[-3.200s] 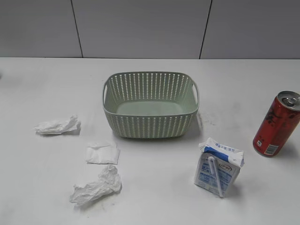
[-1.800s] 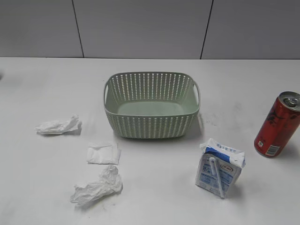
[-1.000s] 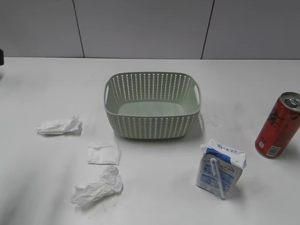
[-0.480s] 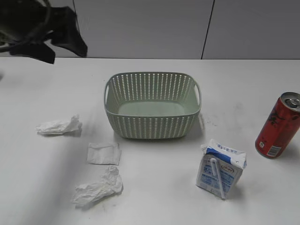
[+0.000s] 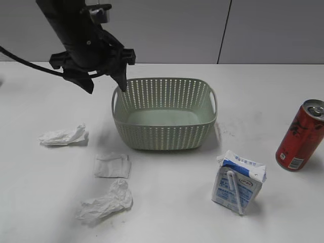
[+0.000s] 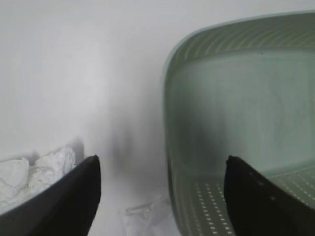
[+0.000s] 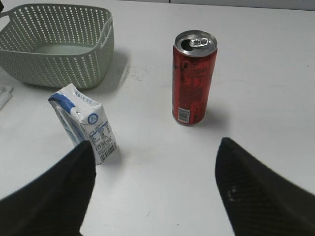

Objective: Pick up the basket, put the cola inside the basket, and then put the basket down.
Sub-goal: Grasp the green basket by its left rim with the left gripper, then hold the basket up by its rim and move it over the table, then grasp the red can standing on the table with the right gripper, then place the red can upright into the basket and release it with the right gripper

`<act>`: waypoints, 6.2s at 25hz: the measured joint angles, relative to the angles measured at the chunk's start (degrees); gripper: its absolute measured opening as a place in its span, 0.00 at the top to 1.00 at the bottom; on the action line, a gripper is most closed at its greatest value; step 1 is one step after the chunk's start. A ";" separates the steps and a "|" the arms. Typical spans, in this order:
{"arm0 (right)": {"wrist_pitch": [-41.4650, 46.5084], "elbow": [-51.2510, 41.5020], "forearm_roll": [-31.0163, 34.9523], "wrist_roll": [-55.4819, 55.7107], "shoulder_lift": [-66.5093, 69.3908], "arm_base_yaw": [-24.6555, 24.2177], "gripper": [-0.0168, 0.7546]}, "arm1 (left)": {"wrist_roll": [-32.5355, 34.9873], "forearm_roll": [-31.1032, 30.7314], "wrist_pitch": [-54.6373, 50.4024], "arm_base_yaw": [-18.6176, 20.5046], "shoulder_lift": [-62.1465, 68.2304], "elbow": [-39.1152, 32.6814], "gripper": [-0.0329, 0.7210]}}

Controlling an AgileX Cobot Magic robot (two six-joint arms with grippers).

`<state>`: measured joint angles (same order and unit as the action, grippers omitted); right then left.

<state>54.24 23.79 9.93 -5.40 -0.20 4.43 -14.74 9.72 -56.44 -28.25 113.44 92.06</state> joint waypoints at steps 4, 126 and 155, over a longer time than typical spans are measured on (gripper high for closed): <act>0.00 0.00 0.00 0.00 0.00 0.00 0.24 | -1.27 0.06 0.47 0.00 4.04 1.58 0.17; 11.02 54.84 -5.35 4.43 93.44 2.88 0.32 | -4.40 -1.95 7.04 0.00 -19.19 -27.02 0.95; 14.09 81.09 0.28 1.58 114.96 33.29 0.31 | -4.18 -1.55 5.03 0.06 -11.27 -18.81 0.95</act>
<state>68.33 104.88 10.21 -3.82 114.76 37.72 -18.92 8.16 -51.41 -28.19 102.17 73.24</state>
